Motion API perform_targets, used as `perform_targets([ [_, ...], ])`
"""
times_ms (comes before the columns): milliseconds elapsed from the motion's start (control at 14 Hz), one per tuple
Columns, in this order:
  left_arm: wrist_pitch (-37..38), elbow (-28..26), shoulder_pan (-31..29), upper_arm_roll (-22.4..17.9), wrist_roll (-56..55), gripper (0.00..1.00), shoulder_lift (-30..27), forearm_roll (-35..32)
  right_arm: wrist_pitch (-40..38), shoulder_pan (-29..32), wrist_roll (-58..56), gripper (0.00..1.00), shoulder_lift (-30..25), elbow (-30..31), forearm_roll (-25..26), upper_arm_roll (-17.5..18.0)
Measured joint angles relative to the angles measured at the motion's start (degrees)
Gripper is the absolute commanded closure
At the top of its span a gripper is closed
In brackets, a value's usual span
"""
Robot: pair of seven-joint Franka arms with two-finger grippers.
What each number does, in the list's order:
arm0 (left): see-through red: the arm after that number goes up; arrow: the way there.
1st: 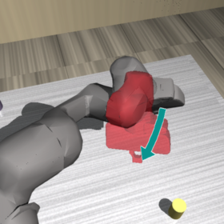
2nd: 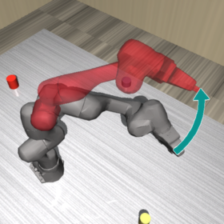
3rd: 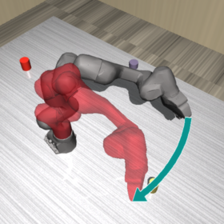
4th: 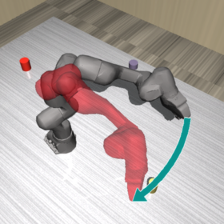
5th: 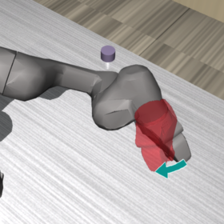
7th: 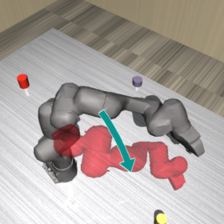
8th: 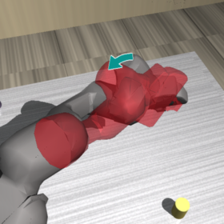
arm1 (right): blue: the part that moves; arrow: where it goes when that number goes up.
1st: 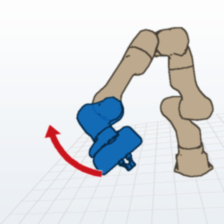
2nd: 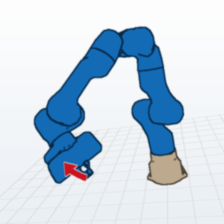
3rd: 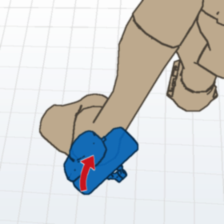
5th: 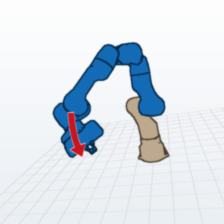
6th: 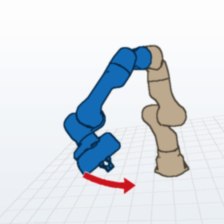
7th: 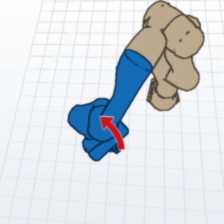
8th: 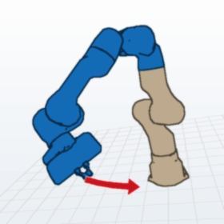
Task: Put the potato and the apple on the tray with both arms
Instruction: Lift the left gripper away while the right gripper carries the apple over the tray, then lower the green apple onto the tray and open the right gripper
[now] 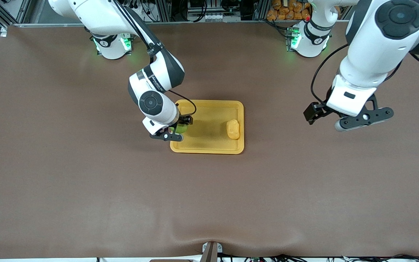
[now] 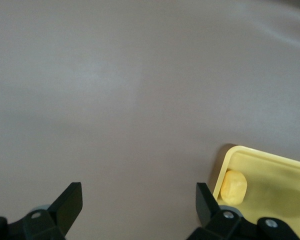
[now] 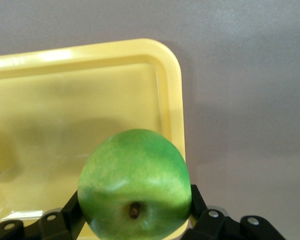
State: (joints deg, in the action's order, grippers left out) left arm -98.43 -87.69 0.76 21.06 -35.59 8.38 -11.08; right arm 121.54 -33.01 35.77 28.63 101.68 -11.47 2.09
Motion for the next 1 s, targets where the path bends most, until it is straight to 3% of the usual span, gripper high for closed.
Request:
perform_targets([
  [285, 1.1, 1.1, -2.7, -0.4, 6.6, 0.0, -0.7, 0.0, 2.2, -0.9, 0.0, 1.0, 1.8, -0.2, 0.0, 0.0],
  [569, 5.2, 1.2, -3.0, -4.1, 16.8, 0.0, -3.5, 0.1, 2.8, -2.1, 0.3, 1.0, 3.5, -0.7, 0.0, 0.0],
  [997, 11.6, 1.2, -1.6, -15.8, 32.3, 0.0, -7.5, 6.6, 3.5, -2.6, 0.3, 1.0, 4.4, -0.7, 0.0, 0.0],
])
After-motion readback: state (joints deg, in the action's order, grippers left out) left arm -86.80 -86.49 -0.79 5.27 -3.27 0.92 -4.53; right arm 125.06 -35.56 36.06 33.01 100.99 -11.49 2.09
